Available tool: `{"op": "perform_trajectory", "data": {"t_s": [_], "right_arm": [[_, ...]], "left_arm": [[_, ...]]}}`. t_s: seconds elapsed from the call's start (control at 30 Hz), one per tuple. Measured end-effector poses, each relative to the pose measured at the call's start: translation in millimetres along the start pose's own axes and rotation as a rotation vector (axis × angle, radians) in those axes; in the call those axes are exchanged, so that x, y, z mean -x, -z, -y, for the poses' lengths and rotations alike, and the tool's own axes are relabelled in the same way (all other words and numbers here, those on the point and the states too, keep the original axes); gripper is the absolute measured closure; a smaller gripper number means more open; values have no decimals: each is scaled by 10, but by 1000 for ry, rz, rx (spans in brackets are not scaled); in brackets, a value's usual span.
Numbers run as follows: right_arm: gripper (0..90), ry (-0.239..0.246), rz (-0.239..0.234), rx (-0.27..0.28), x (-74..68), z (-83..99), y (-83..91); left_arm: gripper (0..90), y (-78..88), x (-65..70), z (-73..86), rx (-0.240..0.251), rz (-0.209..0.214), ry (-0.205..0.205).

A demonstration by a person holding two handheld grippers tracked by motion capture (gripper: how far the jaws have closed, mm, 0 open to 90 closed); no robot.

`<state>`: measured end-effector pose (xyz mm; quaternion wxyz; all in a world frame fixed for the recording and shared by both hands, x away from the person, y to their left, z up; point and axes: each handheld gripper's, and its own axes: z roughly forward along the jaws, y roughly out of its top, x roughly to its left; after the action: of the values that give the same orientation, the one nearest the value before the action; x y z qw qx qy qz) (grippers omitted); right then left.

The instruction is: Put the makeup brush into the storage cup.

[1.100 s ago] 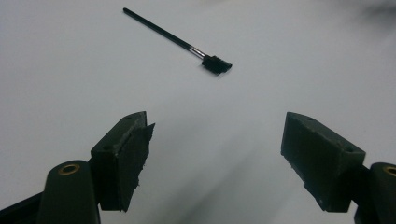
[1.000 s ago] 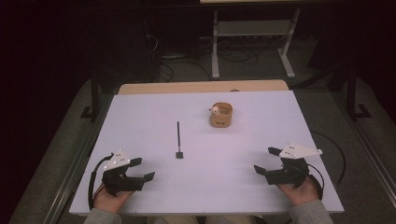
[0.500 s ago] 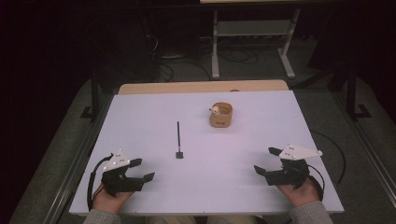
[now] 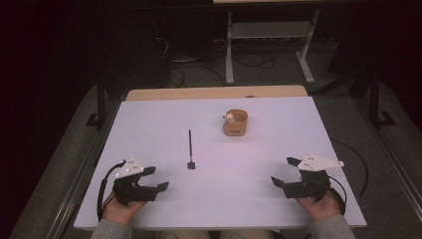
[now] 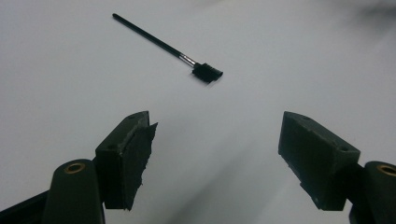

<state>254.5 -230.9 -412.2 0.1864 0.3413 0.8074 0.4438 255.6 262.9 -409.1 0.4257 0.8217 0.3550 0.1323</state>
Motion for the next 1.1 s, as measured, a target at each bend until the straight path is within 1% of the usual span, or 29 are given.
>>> {"op": "perform_trajectory", "data": {"t_s": [0.07,0.1,0.13,0.17,0.2,0.27,0.3,0.33,0.37,0.4,0.47,0.5,0.53,0.63,0.67,0.7,0.73,0.77,0.8,0.9,1.0,1.03,1.07,1.1], "right_arm": [[145,0,-1,-2,2,3,2],[146,-4,-2,-5,8,8,-1],[146,-4,-2,-5,8,8,-1],[146,-5,-7,-4,26,12,-14],[146,-5,-7,-4,26,12,-14],[146,-15,-14,-14,41,21,-32],[146,-13,-18,-20,54,33,-41],[146,-13,-18,-20,54,33,-41],[146,-10,-18,-22,59,34,-31],[146,-10,-18,-22,59,34,-31],[147,-9,-13,-13,71,27,-18],[147,-21,-14,-9,84,28,-9],[148,-24,-14,-7,87,30,-10],[147,-21,-14,-9,93,35,-16],[147,-21,-11,-11,95,34,-9],[147,-23,-10,-10,92,31,0],[147,-18,-7,-3,93,28,8],[147,-18,-7,-3,93,28,8],[147,-17,-3,4,99,24,20],[147,-22,-5,7,99,33,30],[149,-21,-9,1,106,39,33],[154,-23,-11,-1,105,36,37],[158,-19,-13,2,108,32,37],[158,-20,-13,3,107,30,32]], "left_arm": [[250,-9,0,-35,-3,5,1],[250,-13,-7,-60,-7,4,-10],[250,-18,0,-80,-4,7,-1],[253,-24,-9,-107,-7,11,-9],[253,-35,-15,-139,-10,11,-9],[254,-56,-38,-210,-9,11,1],[255,-86,-62,-292,-14,12,-5],[255,-86,-62,-292,-14,12,-5],[256,-106,-69,-337,-13,11,-1],[256,-120,-80,-382,-16,11,-1],[261,-162,-92,-469,-9,17,13],[264,-213,-101,-552,-16,18,17],[266,-213,-101,-552,-16,18,17],[269,-310,-129,-661,-45,-1,12],[280,-347,-142,-691,-52,-2,22],[287,-427,-166,-738,-73,-7,45],[299,-468,-169,-753,-74,-7,62],[305,-468,-169,-753,-74,-7,62],[307,-507,-180,-770,-80,-8,65],[311,-625,-219,-829,-107,-10,90],[318,-727,-259,-913,-131,-24,107],[321,-783,-279,-978,-151,-31,116],[321,-783,-279,-978,-151,-31,116],[322,-830,-289,-1055,-191,-42,103]]}}
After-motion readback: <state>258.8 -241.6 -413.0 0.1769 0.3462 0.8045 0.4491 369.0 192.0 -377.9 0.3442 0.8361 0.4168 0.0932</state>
